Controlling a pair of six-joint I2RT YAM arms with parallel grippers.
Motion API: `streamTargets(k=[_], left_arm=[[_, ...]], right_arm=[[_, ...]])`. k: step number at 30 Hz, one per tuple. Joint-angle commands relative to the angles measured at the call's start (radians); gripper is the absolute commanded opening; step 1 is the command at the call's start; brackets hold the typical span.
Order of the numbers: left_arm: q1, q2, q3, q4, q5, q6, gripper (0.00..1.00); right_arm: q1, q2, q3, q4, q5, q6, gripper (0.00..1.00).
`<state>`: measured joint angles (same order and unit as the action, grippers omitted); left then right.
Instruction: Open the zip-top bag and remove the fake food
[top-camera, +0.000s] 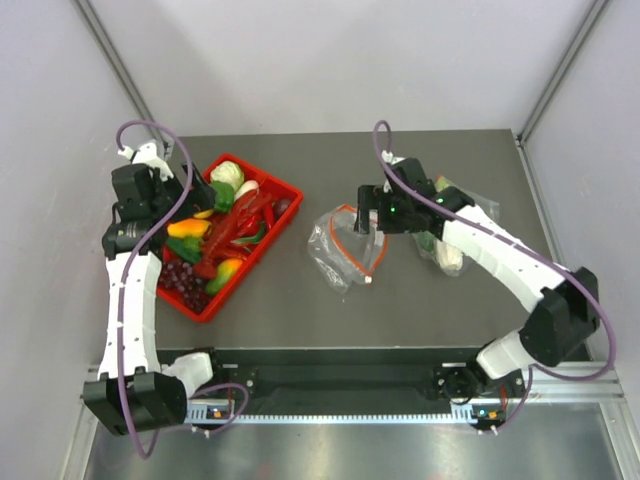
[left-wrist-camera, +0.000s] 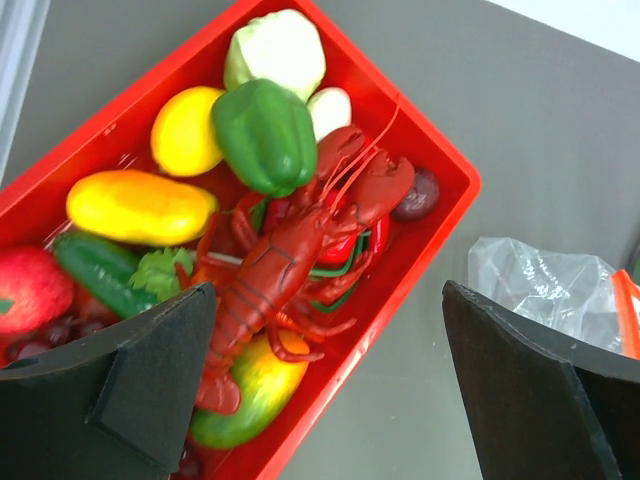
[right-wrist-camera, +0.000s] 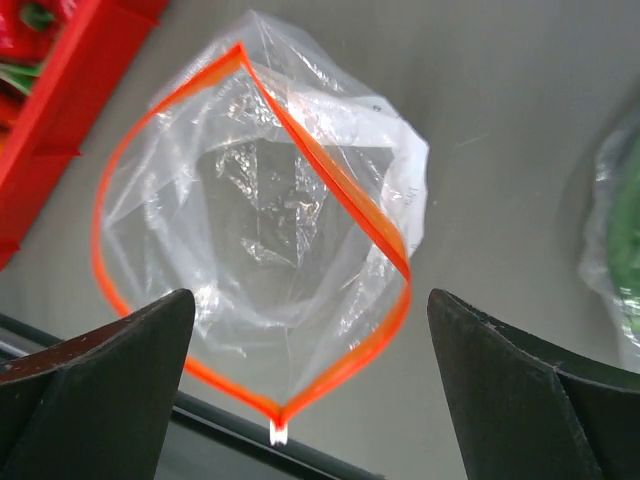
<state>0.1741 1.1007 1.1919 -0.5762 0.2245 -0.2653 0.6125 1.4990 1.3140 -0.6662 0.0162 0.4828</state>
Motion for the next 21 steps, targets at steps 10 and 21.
streamTargets(k=[10, 21], left_arm=[[0.001, -0.078, 0.098, -0.197, -0.105, -0.011, 0.99], [0.001, -0.096, 0.126, -0.238, -0.123, -0.011, 0.99]], right_arm=[[-0.054, -0.318, 0.05, -0.104, 0.238, -0.053, 1.0], [-0.089, -0.457, -0.03, -0.067, 0.32, -0.076, 1.0]])
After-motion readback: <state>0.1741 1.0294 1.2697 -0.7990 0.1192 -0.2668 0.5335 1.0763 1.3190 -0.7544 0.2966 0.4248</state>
